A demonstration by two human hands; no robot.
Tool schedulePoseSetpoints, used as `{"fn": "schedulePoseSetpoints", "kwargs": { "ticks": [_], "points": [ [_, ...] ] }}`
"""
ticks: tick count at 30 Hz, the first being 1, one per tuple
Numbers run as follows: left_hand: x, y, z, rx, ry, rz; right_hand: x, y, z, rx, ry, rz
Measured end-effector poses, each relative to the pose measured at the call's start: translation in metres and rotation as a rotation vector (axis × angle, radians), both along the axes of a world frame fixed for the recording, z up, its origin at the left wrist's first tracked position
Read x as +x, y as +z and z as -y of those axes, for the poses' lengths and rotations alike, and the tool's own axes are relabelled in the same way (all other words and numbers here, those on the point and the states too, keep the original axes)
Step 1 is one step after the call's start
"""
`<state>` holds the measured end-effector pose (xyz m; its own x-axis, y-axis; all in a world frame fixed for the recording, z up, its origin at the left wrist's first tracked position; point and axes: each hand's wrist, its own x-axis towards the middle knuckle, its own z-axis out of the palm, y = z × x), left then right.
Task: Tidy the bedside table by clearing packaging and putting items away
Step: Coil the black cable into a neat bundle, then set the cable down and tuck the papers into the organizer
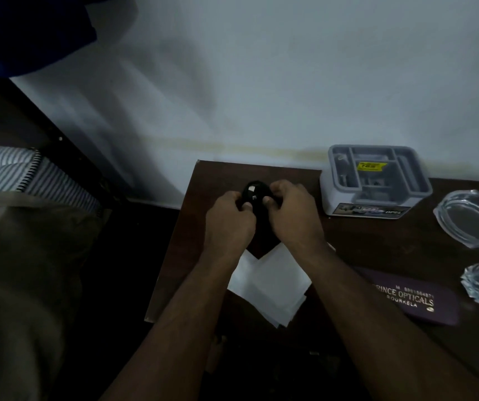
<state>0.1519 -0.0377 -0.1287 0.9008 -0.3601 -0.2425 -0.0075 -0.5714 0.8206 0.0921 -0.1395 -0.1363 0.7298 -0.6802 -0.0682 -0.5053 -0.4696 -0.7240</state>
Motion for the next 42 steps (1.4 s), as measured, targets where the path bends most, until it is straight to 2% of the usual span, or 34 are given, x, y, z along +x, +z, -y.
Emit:
{"fn": "schedulePoseSetpoints", "kwargs": {
  "ticks": [5, 14, 21, 28, 36, 42],
  "points": [
    [-0.002, 0.003, -0.005, 0.062, 0.006, 0.073, -0.005, 0.007, -0.004, -0.047, 0.020, 0.025],
    [-0.053, 0.030, -0.023, 0.022, -0.066, 0.235, -0.061, 0.033, -0.015, -0.202, 0.050, 0.154],
    [-0.108, 0.033, -0.019, 0.017, -0.170, 0.260, -0.132, 0.040, -0.012, -0.251, 0.033, 0.118],
    [-0.131, 0.025, -0.017, 0.012, -0.188, 0.248, -0.166, 0.040, -0.003, -0.260, 0.029, 0.073],
    [-0.117, 0.023, -0.019, 0.126, -0.186, 0.240, -0.155, 0.040, -0.004, -0.241, 0.082, 0.035],
    [-0.102, 0.018, -0.026, 0.210, -0.220, 0.220, -0.132, 0.029, -0.020, -0.215, 0.181, -0.069]
  ]
}}
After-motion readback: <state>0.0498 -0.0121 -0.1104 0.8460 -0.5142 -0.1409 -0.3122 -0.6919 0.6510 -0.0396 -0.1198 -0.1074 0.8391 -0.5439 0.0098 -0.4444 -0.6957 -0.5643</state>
